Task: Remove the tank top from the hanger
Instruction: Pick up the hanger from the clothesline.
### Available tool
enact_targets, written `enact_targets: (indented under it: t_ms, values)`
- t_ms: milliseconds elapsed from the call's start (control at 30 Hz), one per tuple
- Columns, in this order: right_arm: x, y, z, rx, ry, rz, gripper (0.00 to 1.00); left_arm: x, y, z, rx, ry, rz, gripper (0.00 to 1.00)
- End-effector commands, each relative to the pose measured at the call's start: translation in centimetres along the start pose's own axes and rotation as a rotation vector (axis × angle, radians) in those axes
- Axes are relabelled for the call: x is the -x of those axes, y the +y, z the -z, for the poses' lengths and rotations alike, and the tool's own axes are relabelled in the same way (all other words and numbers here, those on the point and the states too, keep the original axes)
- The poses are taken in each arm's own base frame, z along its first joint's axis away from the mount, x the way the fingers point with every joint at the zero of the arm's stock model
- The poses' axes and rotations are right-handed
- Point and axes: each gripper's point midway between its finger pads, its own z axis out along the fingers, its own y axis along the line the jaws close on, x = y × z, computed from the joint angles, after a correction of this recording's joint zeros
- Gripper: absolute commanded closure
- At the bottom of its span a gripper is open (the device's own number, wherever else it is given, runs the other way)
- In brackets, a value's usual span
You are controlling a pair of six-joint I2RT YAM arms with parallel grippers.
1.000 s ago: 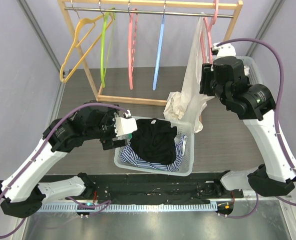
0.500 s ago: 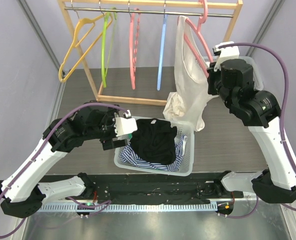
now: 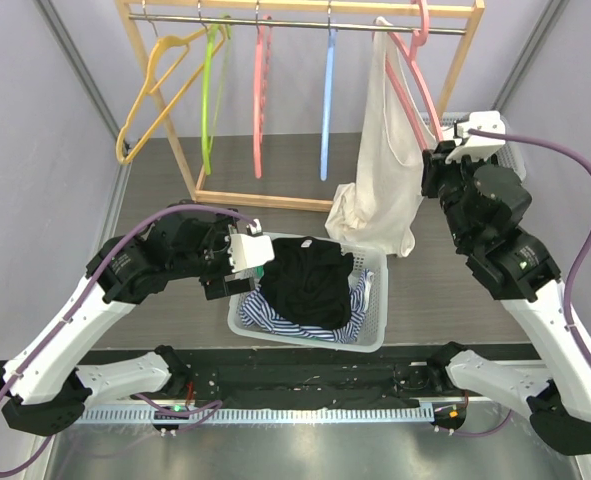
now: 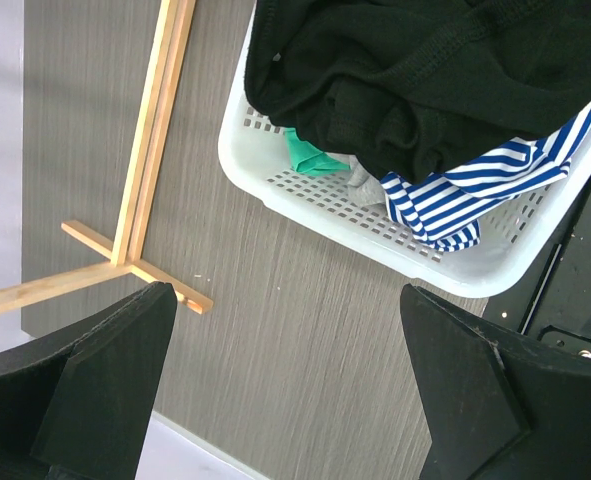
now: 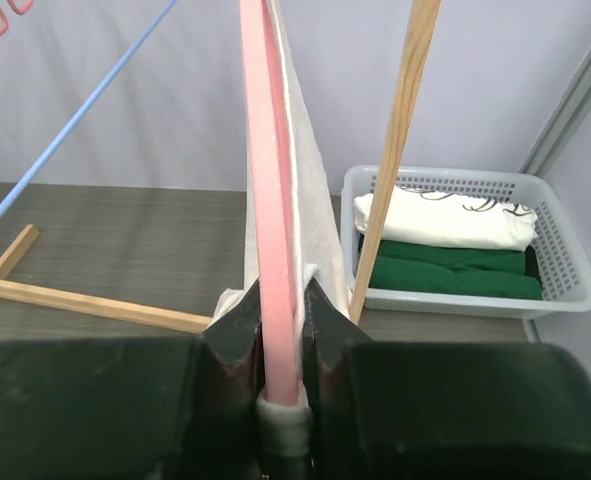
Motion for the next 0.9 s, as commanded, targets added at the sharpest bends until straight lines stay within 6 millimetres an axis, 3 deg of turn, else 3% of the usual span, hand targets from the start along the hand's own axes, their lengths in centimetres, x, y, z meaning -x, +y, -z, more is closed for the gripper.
enact_targets:
  t_ms: [0,200,233,267,333,367,433,467,600,700,867]
  values:
    - [6.0,0.4,0.1,0.025,-0.271,-0.142,0.99,1.3,0.7,0.4,0.026,-0.055,0.015,0.0]
    - [6.4,0.7,0.9,0.068,-0.254,-0.143,0.99,1.2,0.7,0.4,0.022,-0.058,0.023,0.0]
    - [7.4,0.8,1.6,0.091,-0.26,-0.148,0.99,1.2,0.7,0.3,0.022,-0.058,0.023,0.0]
    - [6.0,1.0,1.7,0.102,-0.194,-0.117,0.99,1.3,0.8,0.3,0.024,-0.057,0.02,0.0]
    - [6.4,1.1,2.8,0.138,-0.159,-0.134,0.99,1.4,0.9,0.4,0.028,-0.062,0.022,0.0]
    - [4.6,1.6,3.3,0.175,-0.077,-0.101,0.99,1.5,1.0,0.4,0.029,-0.061,0.022,0.0]
    - [3.8,1.6,4.6,0.205,-0.025,-0.118,0.99,1.8,1.2,0.6,0.036,-0.069,0.02,0.0]
    - [2.3,1.9,5.5,0.238,0.037,-0.108,0.99,1.9,1.4,0.7,0.039,-0.069,0.018,0.0]
    - [1.7,1.3,8.9,0.298,0.078,-0.124,0.99,2.7,2.2,1.4,0.067,-0.086,0.016,0.0]
    - [3.1,1.0,11.8,0.368,0.05,-0.127,0.99,3.0,2.7,1.8,0.082,-0.094,0.014,0.0]
    - [10.4,0.2,17.4,0.507,-0.193,-0.164,0.99,3.1,2.7,1.9,0.078,-0.096,0.022,0.0]
